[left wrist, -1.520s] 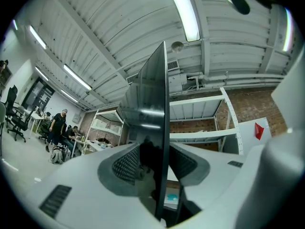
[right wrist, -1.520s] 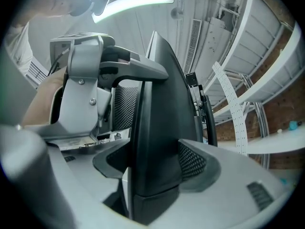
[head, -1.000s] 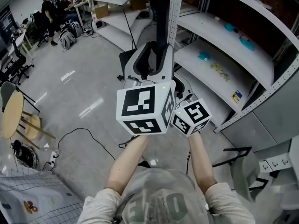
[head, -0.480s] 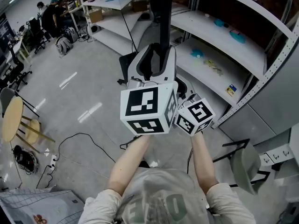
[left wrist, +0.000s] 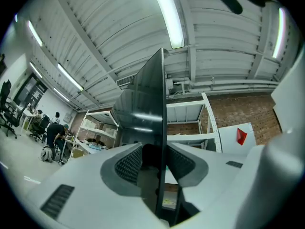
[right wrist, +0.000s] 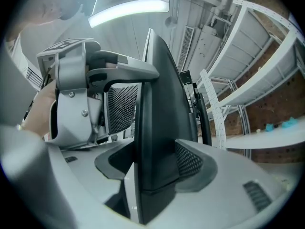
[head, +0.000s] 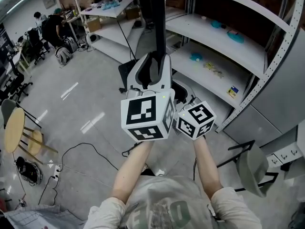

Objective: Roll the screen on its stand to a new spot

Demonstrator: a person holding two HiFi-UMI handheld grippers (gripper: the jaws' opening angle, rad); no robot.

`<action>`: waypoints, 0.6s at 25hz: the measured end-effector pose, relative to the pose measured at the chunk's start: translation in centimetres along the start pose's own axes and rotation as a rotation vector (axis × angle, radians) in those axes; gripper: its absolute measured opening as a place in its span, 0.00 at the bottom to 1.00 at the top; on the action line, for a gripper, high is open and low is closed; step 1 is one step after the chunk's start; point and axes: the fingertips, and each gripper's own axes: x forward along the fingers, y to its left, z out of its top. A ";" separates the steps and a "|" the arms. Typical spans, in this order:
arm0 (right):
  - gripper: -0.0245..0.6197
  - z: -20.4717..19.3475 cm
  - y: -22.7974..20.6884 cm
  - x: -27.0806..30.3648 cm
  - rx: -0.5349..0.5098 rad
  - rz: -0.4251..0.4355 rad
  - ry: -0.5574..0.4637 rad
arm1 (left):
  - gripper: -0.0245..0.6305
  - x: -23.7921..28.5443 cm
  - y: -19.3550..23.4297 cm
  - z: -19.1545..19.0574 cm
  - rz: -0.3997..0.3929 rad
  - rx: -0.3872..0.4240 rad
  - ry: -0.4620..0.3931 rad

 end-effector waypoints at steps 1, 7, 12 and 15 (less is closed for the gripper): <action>0.44 -0.1 0.3 -0.2 0.001 0.000 0.006 | 0.28 -0.1 0.2 0.0 0.007 -0.006 -0.003; 0.24 -0.2 1.5 -1.3 -0.097 -0.022 0.046 | 0.22 -1.6 0.5 0.3 0.022 0.004 -0.025; 0.10 6.3 3.3 -3.1 -0.150 -0.081 -0.093 | 0.17 -3.6 0.2 2.9 0.030 0.139 -0.081; 0.08 11.4 5.0 -3.9 -0.157 -0.079 -0.196 | 0.08 -4.8 -0.1 4.9 0.017 0.154 -0.149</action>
